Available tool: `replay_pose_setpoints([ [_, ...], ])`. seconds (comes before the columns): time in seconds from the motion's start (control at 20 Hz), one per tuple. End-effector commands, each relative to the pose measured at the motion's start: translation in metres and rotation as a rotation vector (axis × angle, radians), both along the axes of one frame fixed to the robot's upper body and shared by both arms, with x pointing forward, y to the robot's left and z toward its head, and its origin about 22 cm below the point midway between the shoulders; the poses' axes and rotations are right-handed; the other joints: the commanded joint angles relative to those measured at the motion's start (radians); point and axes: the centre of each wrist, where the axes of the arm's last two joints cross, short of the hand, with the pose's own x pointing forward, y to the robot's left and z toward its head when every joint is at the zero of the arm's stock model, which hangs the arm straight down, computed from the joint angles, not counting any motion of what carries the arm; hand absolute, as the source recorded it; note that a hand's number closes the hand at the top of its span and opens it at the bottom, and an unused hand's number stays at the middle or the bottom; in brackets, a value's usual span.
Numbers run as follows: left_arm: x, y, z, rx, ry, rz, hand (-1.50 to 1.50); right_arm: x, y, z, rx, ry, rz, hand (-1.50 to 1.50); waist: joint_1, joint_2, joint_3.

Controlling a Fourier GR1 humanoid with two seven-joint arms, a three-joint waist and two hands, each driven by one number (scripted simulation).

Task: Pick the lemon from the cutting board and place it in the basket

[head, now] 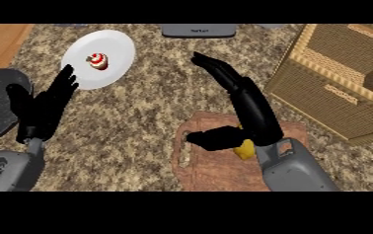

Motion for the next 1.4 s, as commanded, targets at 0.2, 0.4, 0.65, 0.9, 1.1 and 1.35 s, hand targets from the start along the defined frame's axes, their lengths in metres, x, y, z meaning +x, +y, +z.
replay_pose_setpoints([
  [0.2, -0.001, 0.010, 0.003, 0.006, 0.014, 0.038, 0.00, 0.013, -0.028, 0.061, -0.546, 0.101, -0.345, -1.50, -0.038, -0.024, -0.006],
  [0.4, -0.007, 0.012, -0.009, -0.007, 0.020, 0.027, 0.00, 0.009, -0.023, 0.118, -0.629, 0.173, -0.487, -1.50, -0.022, -0.013, -0.003],
  [0.65, -0.001, 0.008, 0.003, -0.015, 0.006, 0.007, 0.00, 0.012, -0.043, 0.161, -0.774, 0.353, -0.364, -1.50, -0.011, -0.006, 0.000],
  [0.9, -0.015, 0.013, -0.011, -0.005, 0.002, 0.013, 0.00, -0.001, -0.077, 0.172, -0.744, 0.459, -0.272, -1.50, -0.017, -0.005, 0.002],
  [1.1, -0.008, 0.018, -0.002, -0.003, -0.017, 0.026, 0.00, -0.021, -0.103, 0.174, -0.657, 0.497, -0.211, -1.50, -0.021, -0.003, 0.002],
  [1.35, -0.009, 0.024, -0.001, -0.008, -0.004, 0.002, 0.00, -0.054, -0.124, 0.165, -0.538, 0.440, -0.249, -1.50, -0.007, 0.003, 0.003],
])
